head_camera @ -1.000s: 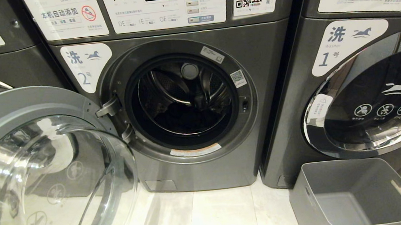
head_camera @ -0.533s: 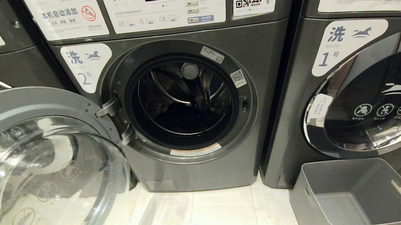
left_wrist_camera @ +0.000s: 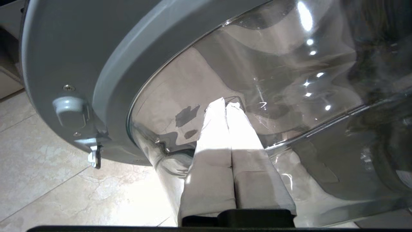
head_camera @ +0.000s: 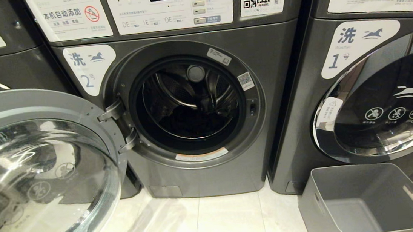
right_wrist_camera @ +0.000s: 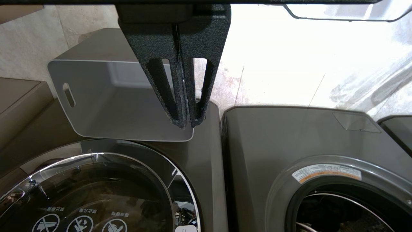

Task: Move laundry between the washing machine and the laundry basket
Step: Pick a cloth and place it into the basket

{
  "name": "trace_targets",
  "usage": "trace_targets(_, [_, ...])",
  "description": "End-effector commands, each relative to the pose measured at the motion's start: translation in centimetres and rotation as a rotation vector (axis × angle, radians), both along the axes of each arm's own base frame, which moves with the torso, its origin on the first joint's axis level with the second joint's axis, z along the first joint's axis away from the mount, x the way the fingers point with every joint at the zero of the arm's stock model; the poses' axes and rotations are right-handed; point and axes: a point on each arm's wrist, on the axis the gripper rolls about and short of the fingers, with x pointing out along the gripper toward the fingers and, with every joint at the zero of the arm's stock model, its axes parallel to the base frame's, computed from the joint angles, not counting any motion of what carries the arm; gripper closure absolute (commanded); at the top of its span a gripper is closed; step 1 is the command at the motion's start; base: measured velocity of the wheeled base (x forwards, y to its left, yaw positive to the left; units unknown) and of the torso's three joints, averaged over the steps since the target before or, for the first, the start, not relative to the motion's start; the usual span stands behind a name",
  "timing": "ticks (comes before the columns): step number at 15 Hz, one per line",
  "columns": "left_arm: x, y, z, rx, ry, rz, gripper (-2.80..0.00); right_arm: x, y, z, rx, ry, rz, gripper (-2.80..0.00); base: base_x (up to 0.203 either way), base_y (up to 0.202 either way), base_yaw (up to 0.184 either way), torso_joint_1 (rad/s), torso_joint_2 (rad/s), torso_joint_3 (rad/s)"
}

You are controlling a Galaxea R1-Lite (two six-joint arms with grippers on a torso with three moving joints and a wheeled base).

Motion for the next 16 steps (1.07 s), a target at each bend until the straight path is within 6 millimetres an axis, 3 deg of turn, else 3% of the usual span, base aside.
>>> trace_targets(1, [1.4, 1.5, -0.6, -0.026, 0.037, 0.029, 0.00, 0.0, 0.0, 0.0, 0.000, 0.000, 0.000, 0.00, 0.000, 0.000, 0.000, 0.000, 0.00, 0.000])
trace_targets(3, [2.7, 2.7, 0.0, -0.015, 0.008, 0.041, 0.00, 0.0, 0.0, 0.0, 0.000, 0.000, 0.000, 0.00, 0.000, 0.000, 0.000, 0.000, 0.00, 0.000])
trace_targets(6, [2.2, 1.8, 1.3, 0.023, -0.049, 0.000, 0.00, 0.0, 0.0, 0.0, 0.000, 0.000, 0.000, 0.00, 0.000, 0.000, 0.000, 0.000, 0.00, 0.000])
trace_targets(12, [-2.6, -2.4, 4.4, 0.203, -0.175, -0.208, 0.00, 0.0, 0.0, 0.0, 0.001, 0.000, 0.000, 0.00, 0.000, 0.000, 0.000, 0.000, 0.00, 0.000])
trace_targets(16, [-6.0, -5.3, 4.1, 0.337, -0.229, -0.485, 0.00, 0.0, 0.0, 0.0, 0.001, 0.000, 0.000, 0.00, 0.000, 0.000, 0.000, 0.000, 0.00, 0.000])
